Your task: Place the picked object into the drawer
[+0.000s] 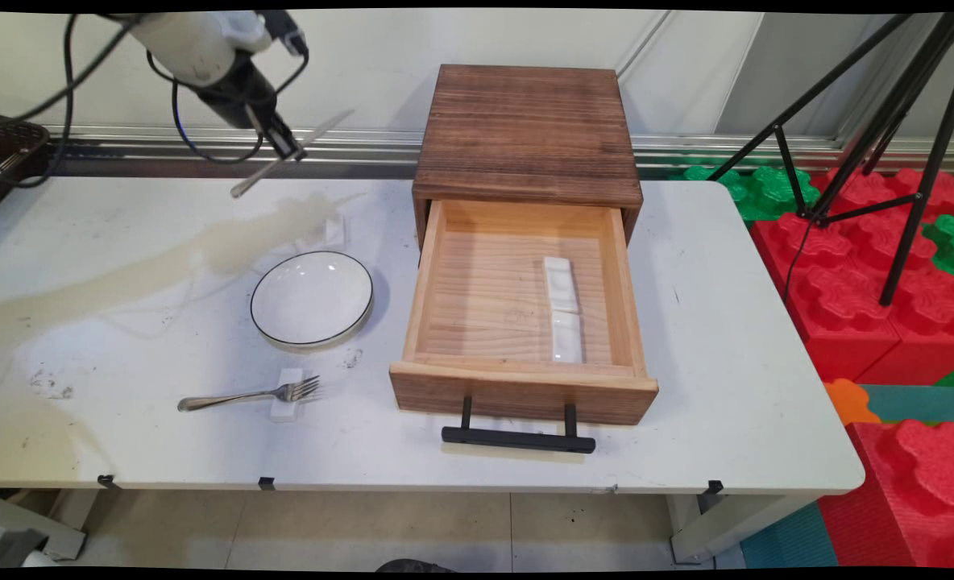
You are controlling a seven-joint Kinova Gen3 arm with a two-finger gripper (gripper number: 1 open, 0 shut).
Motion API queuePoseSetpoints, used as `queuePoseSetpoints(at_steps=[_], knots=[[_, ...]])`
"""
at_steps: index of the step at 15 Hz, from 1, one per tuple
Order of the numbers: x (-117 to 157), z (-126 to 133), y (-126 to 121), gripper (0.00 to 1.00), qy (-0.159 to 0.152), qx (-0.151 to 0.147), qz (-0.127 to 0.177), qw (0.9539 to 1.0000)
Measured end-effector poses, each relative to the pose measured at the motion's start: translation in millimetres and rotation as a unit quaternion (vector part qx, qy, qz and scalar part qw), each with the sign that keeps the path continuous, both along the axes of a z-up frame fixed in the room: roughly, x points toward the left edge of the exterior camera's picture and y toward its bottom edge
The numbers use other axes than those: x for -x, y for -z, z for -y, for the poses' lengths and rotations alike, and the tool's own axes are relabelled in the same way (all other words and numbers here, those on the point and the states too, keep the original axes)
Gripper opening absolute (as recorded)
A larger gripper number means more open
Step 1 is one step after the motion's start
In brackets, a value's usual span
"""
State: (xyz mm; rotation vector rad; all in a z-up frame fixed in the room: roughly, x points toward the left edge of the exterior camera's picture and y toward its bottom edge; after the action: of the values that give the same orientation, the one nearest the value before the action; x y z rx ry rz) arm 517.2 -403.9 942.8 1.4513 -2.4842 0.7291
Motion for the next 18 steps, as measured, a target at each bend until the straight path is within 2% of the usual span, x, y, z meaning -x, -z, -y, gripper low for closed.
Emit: queuePoseSetpoints(at_steps=[5,9,12,18], knots=[[30,-13,-40,0.00,0.008,0.041,-0.002,0.9991],[70,-21,-69,0.00,0.059,0.065,-0.006,0.9961],[103,-26,-83,0.00,0.110,0.071,-0.007,0.9913],[171,-24,-90,0.00,0.209,0.060,-0.025,0.9757]])
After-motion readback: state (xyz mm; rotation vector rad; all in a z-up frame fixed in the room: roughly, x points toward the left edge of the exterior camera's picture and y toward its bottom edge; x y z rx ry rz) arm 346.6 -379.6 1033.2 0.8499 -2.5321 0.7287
